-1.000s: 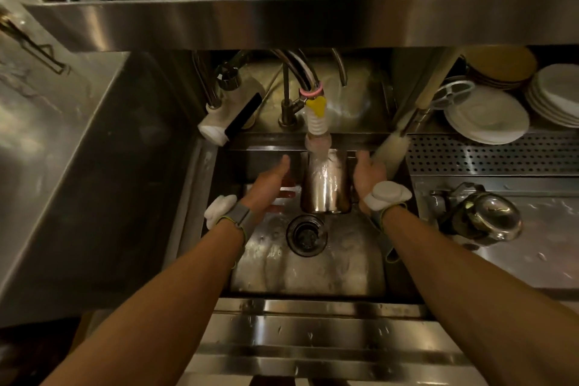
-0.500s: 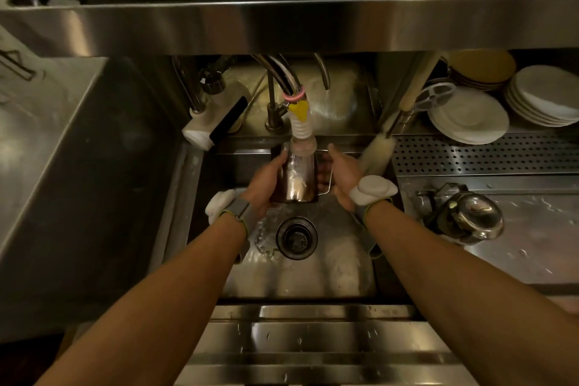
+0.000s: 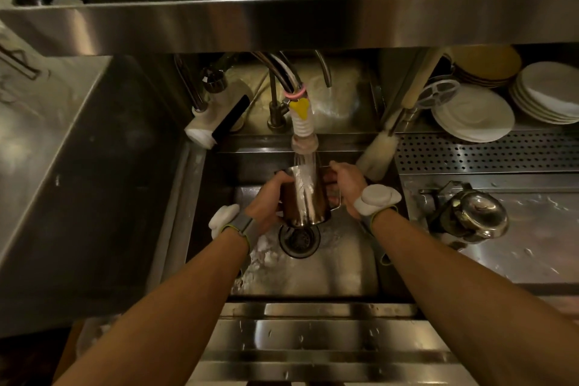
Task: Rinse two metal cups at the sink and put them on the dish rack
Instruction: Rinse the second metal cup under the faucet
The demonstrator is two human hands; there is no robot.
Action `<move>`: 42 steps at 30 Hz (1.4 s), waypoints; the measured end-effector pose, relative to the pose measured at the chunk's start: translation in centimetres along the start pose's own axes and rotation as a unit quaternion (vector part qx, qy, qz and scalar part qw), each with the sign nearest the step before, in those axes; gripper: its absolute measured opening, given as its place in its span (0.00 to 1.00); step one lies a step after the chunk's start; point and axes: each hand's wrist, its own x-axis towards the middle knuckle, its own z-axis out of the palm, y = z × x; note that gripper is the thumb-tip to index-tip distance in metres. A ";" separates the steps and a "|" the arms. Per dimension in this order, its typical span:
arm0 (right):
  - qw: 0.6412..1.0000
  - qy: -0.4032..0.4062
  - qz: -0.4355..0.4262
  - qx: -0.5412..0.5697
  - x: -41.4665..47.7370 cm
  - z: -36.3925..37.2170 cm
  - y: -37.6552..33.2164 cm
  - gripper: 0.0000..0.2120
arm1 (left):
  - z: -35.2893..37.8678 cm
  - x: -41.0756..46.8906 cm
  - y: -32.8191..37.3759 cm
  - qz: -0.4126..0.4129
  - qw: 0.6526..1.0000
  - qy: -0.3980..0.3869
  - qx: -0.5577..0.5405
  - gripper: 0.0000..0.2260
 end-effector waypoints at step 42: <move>0.995 0.015 -0.025 -0.091 -1.1 0.9 -2.9 0.34 | 0.8 0.4 3.7 0.081 0.995 -0.052 0.028 0.14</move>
